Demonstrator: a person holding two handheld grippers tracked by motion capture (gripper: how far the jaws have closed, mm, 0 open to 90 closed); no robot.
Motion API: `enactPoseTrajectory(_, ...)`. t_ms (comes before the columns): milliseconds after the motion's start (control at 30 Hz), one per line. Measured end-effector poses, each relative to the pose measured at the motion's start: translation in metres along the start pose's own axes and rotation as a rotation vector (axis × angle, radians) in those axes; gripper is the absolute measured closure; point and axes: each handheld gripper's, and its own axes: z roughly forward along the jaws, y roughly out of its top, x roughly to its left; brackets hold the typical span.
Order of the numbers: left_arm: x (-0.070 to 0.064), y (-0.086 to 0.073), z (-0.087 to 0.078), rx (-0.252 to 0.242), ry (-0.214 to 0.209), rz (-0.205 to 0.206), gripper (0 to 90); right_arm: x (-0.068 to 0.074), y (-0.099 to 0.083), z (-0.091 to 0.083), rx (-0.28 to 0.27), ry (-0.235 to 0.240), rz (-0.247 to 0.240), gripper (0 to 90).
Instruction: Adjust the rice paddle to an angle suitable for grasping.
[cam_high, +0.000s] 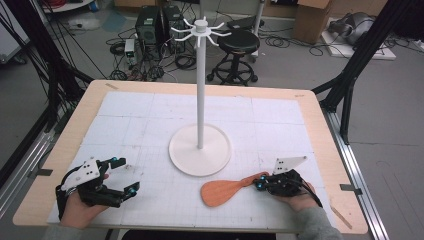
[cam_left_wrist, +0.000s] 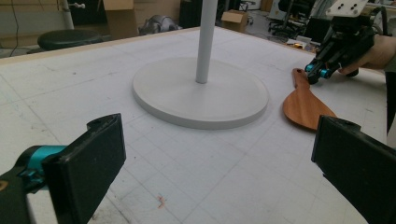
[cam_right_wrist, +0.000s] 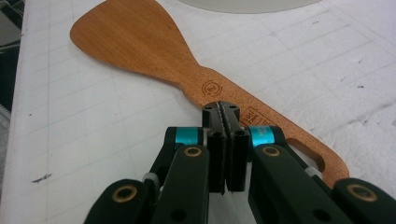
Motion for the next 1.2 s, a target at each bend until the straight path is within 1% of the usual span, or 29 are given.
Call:
enactPoseTrajectory(67,0.000,0.000,0.000,-0.003,0.001,0.003,3.4,0.004,0.004,0.000,-0.018,0.013,-0.012,89.0)
enactPoseTrajectory(100,0.000,0.000,0.000,-0.003,0.001,0.003,3.4,0.006,0.007,0.000,-0.030,0.012,-0.025,88.9)
enactPoseTrajectory(133,0.000,0.000,0.000,-0.003,0.002,0.000,3.4,0.006,0.007,0.000,-0.030,0.012,-0.025,88.9)
enactPoseTrajectory(167,0.000,0.000,0.000,-0.001,0.003,-0.005,3.4,0.012,0.015,0.002,-0.054,0.022,-0.056,89.0)
enactPoseTrajectory(200,0.000,0.000,0.000,0.003,0.002,0.000,3.4,0.012,0.015,0.002,-0.054,0.022,-0.056,89.0)
enactPoseTrajectory(267,0.000,0.000,0.001,0.008,0.005,0.006,3.4,0.018,0.024,0.007,-0.073,0.028,-0.077,88.9)
enactPoseTrajectory(300,0.000,-0.001,0.000,0.009,0.006,-0.001,3.4,0.022,0.034,0.014,-0.073,0.044,-0.087,88.9)
enactPoseTrajectory(333,0.000,-0.001,0.000,0.009,0.007,0.001,3.4,0.022,0.034,0.014,-0.073,0.044,-0.087,88.9)
enactPoseTrajectory(367,-0.001,-0.002,-0.002,0.011,0.007,-0.001,3.4,0.024,0.043,0.023,-0.062,0.053,-0.095,88.9)
enactPoseTrajectory(467,-0.001,-0.003,-0.003,0.013,0.012,-0.003,3.4,0.029,0.053,0.036,-0.039,0.078,-0.110,88.9)
enactPoseTrajectory(500,-0.001,-0.004,-0.005,0.011,0.017,-0.007,3.4,0.029,0.053,0.036,-0.039,0.078,-0.110,88.9)
enactPoseTrajectory(533,-0.001,-0.004,-0.006,0.007,0.020,-0.015,3.4,0.032,0.061,0.045,-0.033,0.084,-0.131,88.9)
enactPoseTrajectory(567,-0.001,-0.003,-0.007,-0.001,0.021,-0.020,3.4,0.032,0.061,0.045,-0.033,0.084,-0.131,88.9)
enactPoseTrajectory(600,-0.001,-0.003,-0.009,-0.007,0.021,-0.021,3.4,0.034,0.064,0.047,-0.032,0.092,-0.135,88.9)
enactPoseTrajectory(633,-0.001,-0.003,-0.010,-0.010,0.026,-0.019,3.4,0.037,0.071,0.056,-0.037,0.107,-0.141,88.9)
enactPoseTrajectory(700,-0.002,-0.004,-0.012,-0.009,0.028,-0.021,3.4,0.039,0.075,0.062,-0.035,0.114,-0.150,88.9)
enactPoseTrajectory(767,-0.002,-0.005,-0.013,-0.007,0.032,-0.018,3.4,0.042,0.080,0.069,-0.019,0.118,-0.163,88.9)
enactPoseTrajectory(800,-0.002,-0.005,-0.014,-0.008,0.036,-0.022,3.4,0.042,0.080,0.069,-0.019,0.118,-0.163,88.9)
enactPoseTrajectory(833,-0.002,-0.005,-0.014,-0.006,0.035,-0.024,3.4,0.044,0.084,0.077,-0.010,0.130,-0.172,88.9)
enactPoseTrajectory(867,-0.002,-0.005,-0.015,-0.005,0.036,-0.025,3.4,0.044,0.084,0.077,-0.010,0.130,-0.172,88.9)
enactPoseTrajectory(933,-0.002,-0.005,-0.014,-0.004,0.038,-0.024,3.4,0.046,0.088,0.084,-0.005,0.139,-0.184,88.9)
enactPoseTrajectory(967,-0.002,-0.005,-0.014,-0.004,0.036,-0.021,3.4,0.048,0.092,0.091,-0.004,0.140,-0.194,88.9)
enactPoseTrajectory(1100,-0.003,-0.005,-0.012,0.002,0.031,-0.016,3.4,0.051,0.102,0.104,0.005,0.155,-0.188,88.9)
enactPoseTrajectory(1167,-0.003,-0.005,-0.011,0.004,0.035,-0.011,3.4,0.052,0.104,0.107,0.013,0.154,-0.185,88.9)
enactPoseTrajectory(1200,-0.003,-0.005,-0.011,0.002,0.035,-0.012,3.4,0.053,0.106,0.114,0.018,0.148,-0.181,88.9)
